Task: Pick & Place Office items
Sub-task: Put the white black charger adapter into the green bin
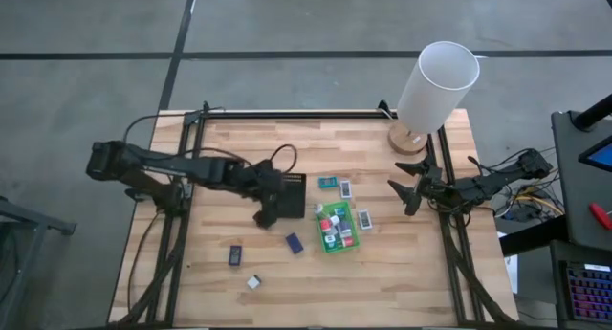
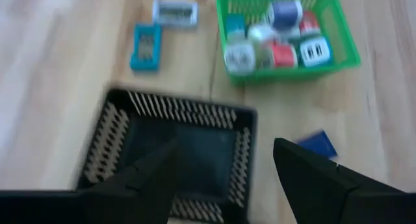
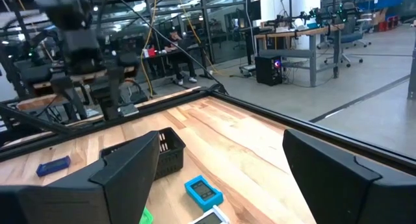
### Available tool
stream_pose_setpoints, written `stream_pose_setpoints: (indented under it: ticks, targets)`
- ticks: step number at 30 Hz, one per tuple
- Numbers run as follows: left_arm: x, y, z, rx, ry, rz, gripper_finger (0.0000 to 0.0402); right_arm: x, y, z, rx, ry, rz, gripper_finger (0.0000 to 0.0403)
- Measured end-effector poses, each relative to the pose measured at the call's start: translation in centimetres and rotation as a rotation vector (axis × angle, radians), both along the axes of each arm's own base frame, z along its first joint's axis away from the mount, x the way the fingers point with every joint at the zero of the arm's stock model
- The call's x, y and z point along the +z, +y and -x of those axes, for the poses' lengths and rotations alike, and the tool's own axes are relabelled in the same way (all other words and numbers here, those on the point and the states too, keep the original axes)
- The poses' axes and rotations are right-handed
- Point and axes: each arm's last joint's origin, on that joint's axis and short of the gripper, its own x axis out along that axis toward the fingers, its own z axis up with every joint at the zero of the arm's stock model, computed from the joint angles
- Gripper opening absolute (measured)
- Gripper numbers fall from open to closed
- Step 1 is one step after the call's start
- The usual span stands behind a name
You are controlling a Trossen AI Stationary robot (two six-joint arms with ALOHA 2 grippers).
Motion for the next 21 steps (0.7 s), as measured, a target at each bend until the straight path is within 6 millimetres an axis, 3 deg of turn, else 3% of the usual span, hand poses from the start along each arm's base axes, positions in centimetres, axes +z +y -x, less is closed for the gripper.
stream_pose_setpoints:
  ticks: [9,21]
  targets:
    - [-3.1,-1.9,4.1,0.153,0.065,0.128,0.0252,0.0,0.0,0.0,0.000,-0.001,-0.001,0.0319]
    - [-3.3,-6.2,6.1,0.336,0.071,0.232,0.0251,0.0,0.0,0.0,0.000,-0.001,0.000,0.0323]
